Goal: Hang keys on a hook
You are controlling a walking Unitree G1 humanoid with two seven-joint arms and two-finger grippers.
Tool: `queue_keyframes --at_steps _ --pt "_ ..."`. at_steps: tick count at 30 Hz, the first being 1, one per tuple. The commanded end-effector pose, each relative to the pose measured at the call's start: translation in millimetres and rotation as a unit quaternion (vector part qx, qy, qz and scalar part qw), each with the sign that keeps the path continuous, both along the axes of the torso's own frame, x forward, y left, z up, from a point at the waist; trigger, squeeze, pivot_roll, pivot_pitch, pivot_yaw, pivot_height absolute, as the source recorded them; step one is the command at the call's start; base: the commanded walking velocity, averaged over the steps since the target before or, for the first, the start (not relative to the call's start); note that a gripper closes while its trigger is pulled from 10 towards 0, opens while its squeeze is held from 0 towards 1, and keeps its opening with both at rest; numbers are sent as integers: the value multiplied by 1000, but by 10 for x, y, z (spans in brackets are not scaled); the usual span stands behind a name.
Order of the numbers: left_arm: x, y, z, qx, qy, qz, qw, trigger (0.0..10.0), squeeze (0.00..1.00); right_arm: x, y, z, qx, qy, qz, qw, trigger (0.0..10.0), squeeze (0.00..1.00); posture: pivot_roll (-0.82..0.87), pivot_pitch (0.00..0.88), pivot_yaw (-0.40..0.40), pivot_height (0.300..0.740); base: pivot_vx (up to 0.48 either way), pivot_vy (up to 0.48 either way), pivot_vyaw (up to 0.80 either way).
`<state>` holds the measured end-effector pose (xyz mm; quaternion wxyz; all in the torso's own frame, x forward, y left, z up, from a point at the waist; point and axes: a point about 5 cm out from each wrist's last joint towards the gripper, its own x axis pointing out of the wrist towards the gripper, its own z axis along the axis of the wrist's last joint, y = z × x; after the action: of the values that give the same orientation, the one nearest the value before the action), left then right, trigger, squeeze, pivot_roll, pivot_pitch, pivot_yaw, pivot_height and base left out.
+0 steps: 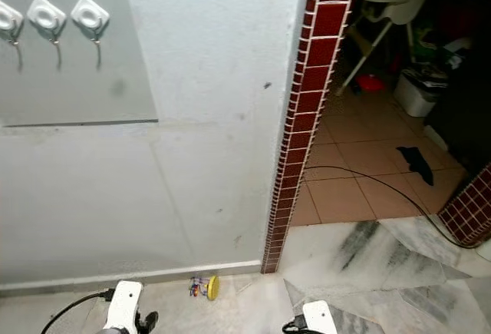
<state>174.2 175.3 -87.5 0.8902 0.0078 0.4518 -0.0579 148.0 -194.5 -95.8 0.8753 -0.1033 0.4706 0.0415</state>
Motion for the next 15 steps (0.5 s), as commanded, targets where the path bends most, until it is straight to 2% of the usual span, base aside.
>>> queue_keyframes --at_steps 1,15 --pt "8 32 6 9 1 -10 1000 10000 0 1 10 0 -3 -2 2 1000 10000 0 -138 0 -7 740 0 0 800" --pt "-31 71 -8 18 10 -21 1000 10000 0 -15 46 -12 0 4 10 1000 10000 0 -132 0 -3 740 0 0 800"
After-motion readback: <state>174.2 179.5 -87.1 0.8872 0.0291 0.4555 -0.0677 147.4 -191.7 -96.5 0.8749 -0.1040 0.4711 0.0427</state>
